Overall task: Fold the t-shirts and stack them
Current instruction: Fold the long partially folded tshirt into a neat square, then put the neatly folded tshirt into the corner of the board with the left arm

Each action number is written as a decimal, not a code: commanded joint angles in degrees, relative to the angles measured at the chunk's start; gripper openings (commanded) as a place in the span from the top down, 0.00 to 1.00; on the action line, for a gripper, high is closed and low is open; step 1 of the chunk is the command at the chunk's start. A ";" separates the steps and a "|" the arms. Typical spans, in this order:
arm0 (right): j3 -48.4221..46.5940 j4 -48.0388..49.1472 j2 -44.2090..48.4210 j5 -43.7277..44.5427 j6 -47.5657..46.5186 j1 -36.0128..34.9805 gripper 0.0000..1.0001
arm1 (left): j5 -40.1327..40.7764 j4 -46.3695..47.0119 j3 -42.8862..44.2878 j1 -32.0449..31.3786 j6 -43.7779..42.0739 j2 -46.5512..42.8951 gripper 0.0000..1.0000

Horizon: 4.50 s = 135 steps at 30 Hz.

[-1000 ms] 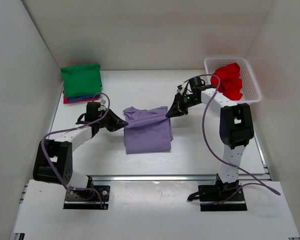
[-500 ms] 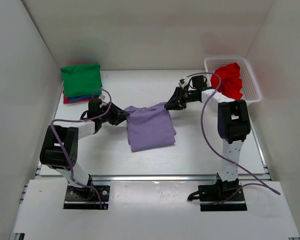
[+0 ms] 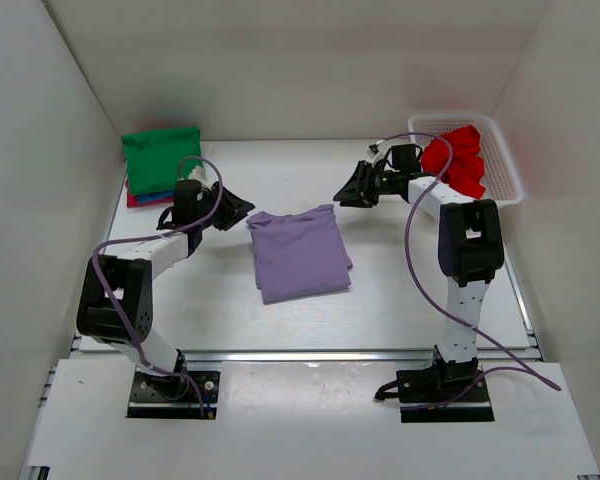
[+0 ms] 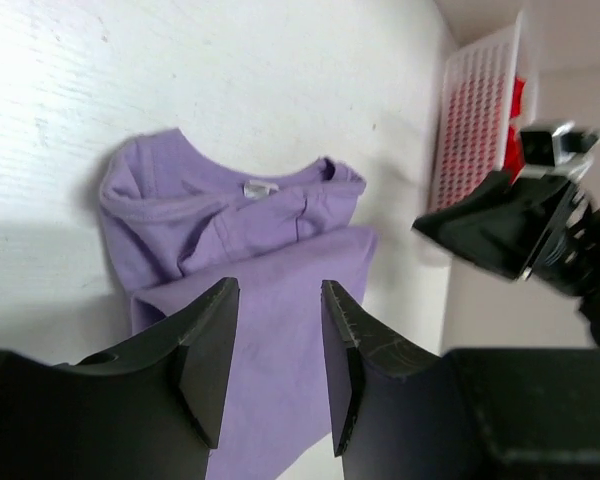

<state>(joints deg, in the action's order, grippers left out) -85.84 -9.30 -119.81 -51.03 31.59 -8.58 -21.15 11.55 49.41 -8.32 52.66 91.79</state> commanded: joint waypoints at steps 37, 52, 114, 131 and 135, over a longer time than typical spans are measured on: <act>-3.11 -18.39 2.81 25.01 -22.10 -4.78 0.67 | 4.88 -15.75 5.79 -2.76 -14.24 1.92 0.51; 6.29 -17.77 12.31 25.98 -21.67 -6.10 0.33 | 11.73 -30.09 1.30 -9.78 -23.92 -0.82 0.41; 11.57 -12.85 27.96 15.17 -19.20 -1.71 0.39 | 45.49 -64.27 76.31 -9.53 -47.65 32.82 1.00; 9.38 -11.97 29.46 13.58 -19.38 -1.79 0.39 | 40.04 -65.35 108.00 2.42 -47.65 47.43 1.00; 9.99 -11.88 28.23 13.41 -19.38 -3.19 0.39 | 40.31 -64.73 109.94 5.41 -48.01 48.22 1.00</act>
<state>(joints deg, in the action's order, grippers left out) -74.19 -23.09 -92.49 -36.75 12.10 -10.66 19.03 -56.90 155.70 -4.34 5.48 141.97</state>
